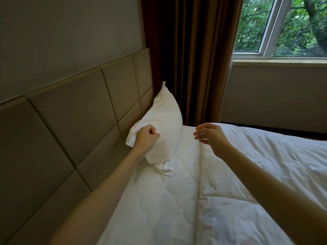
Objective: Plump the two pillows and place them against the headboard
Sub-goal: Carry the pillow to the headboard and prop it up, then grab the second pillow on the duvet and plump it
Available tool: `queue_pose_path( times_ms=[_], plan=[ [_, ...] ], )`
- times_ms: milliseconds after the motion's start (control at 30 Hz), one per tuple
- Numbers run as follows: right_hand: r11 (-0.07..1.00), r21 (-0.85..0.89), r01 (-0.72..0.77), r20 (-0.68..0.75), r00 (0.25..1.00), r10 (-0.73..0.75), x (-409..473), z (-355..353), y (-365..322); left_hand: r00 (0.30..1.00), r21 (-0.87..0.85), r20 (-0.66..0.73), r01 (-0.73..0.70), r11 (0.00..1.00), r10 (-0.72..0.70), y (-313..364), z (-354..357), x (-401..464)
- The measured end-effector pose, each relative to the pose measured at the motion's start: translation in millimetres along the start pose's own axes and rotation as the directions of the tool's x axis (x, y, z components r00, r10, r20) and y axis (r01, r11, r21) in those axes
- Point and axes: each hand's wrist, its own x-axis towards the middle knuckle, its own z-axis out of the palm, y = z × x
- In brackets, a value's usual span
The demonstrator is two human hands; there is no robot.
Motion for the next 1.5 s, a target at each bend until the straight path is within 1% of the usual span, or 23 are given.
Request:
queue_pose_path(
  times_ms=[67, 167, 233, 367, 500, 600, 767, 967, 1067, 1200, 1367, 1500],
  plan=[
    [1.000, 0.018, 0.007, -0.018, 1.000, -0.006, -13.2, -3.2, 2.4, 1.000, -0.085, 0.004, 0.028, 0.996, -0.028, -4.1, -1.4, -17.6],
    [1.000, 0.022, -0.003, -0.025, 1.000, 0.004, -29.8, -7.0, 12.2, 0.990, -0.230, 0.029, 0.144, 0.962, -0.141, -21.8, 0.6, -44.0],
    [1.000, 0.018, -0.011, -0.029, 1.000, 0.011, -38.0, -8.3, 21.6, 0.981, -0.302, 0.031, 0.191, 0.934, -0.191, -33.7, 6.1, -61.2],
    [0.999, 0.027, -0.040, -0.044, 0.998, 0.041, -54.6, -10.2, 45.6, 0.978, -0.405, -0.073, 0.152, 0.902, -0.198, -48.2, 17.7, -91.4],
    [0.996, 0.042, -0.084, -0.072, 0.994, 0.087, -74.0, -18.4, 76.8, 0.981, -0.427, -0.033, 0.158, 0.890, -0.190, -65.3, 25.0, -113.0],
    [0.987, 0.077, -0.142, -0.131, 0.980, 0.151, -88.5, -26.2, 101.4, 0.972, -0.405, 0.052, 0.231, 0.885, -0.230, -83.4, 36.9, -122.7],
    [0.966, 0.185, -0.182, -0.246, 0.943, 0.225, -118.2, -47.1, 136.1, 0.938, -0.340, 0.202, 0.338, 0.877, -0.283, -98.0, 70.0, -144.7],
    [0.919, 0.357, -0.170, -0.405, 0.858, 0.316, -171.0, -97.2, 169.6, 0.895, -0.297, 0.338, 0.394, 0.870, -0.290, -76.3, 123.2, -180.0],
    [0.887, 0.428, -0.173, -0.437, 0.820, 0.371, -198.6, -129.0, 186.6, 0.878, -0.265, 0.386, 0.401, 0.877, -0.285, -62.9, 150.3, -201.7],
    [0.869, 0.452, -0.200, -0.468, 0.776, 0.422, -240.5, -186.0, 208.5, 0.839, -0.217, 0.465, 0.419, 0.882, -0.285, -40.7, 195.2, -238.3],
    [0.860, 0.456, -0.229, -0.507, 0.728, 0.462, -308.2, -271.6, 234.0, 0.773, -0.124, 0.576, 0.404, 0.906, -0.266, -7.6, 263.4, -301.9],
    [0.857, 0.452, -0.248, -0.540, 0.688, 0.485, -370.5, -356.0, 253.4, 0.725, -0.077, 0.640, 0.390, 0.918, -0.255, 39.1, 333.6, -366.3]
  ],
)
